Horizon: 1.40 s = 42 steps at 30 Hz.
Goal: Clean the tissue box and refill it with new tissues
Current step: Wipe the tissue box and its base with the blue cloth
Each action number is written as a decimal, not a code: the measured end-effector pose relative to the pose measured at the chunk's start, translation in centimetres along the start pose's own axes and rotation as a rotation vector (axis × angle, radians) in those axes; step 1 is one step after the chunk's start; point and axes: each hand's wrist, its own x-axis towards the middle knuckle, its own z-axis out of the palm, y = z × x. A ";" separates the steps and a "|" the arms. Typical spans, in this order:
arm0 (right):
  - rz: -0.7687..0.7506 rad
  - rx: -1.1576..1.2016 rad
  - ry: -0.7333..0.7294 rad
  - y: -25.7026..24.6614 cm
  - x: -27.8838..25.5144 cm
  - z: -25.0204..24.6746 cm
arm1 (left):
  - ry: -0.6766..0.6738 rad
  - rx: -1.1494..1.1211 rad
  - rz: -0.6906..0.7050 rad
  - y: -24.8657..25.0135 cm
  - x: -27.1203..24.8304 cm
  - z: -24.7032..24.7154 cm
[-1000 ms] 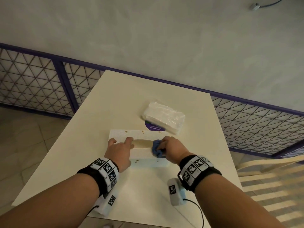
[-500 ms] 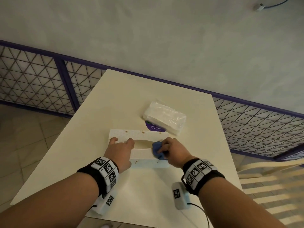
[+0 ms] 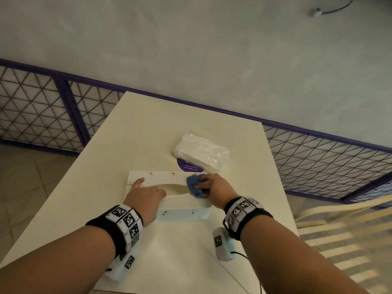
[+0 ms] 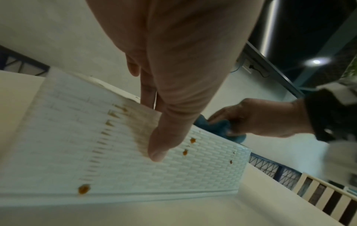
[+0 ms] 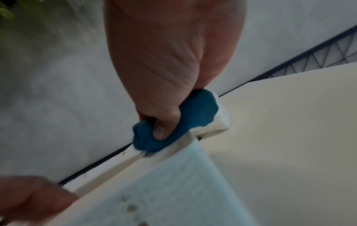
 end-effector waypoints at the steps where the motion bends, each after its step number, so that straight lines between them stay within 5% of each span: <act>1: 0.049 0.007 0.014 -0.3 0.7 -0.1 | -0.004 0.003 0.002 0.0 0.1 0.0; 12: 0.071 0.029 -0.065 0.5 -2.8 0.4 | 0.002 0.015 0.014 0.8 -0.8 -0.3; 18: 0.113 -0.035 0.050 -1.3 0.0 0.9 | -0.032 0.004 -0.001 0.8 -1.1 -1.3; 28: 0.076 0.155 -0.189 -1.5 -5.9 -0.9 | -0.087 0.013 0.051 -0.2 -0.8 -1.4; 35: 0.422 0.522 0.218 0.5 -8.8 -2.3 | -0.073 0.147 0.083 -1.3 -0.8 -2.9; 42: 0.372 0.456 0.237 -1.3 -7.6 -1.3 | -0.108 0.039 -0.089 5.7 -2.6 -1.8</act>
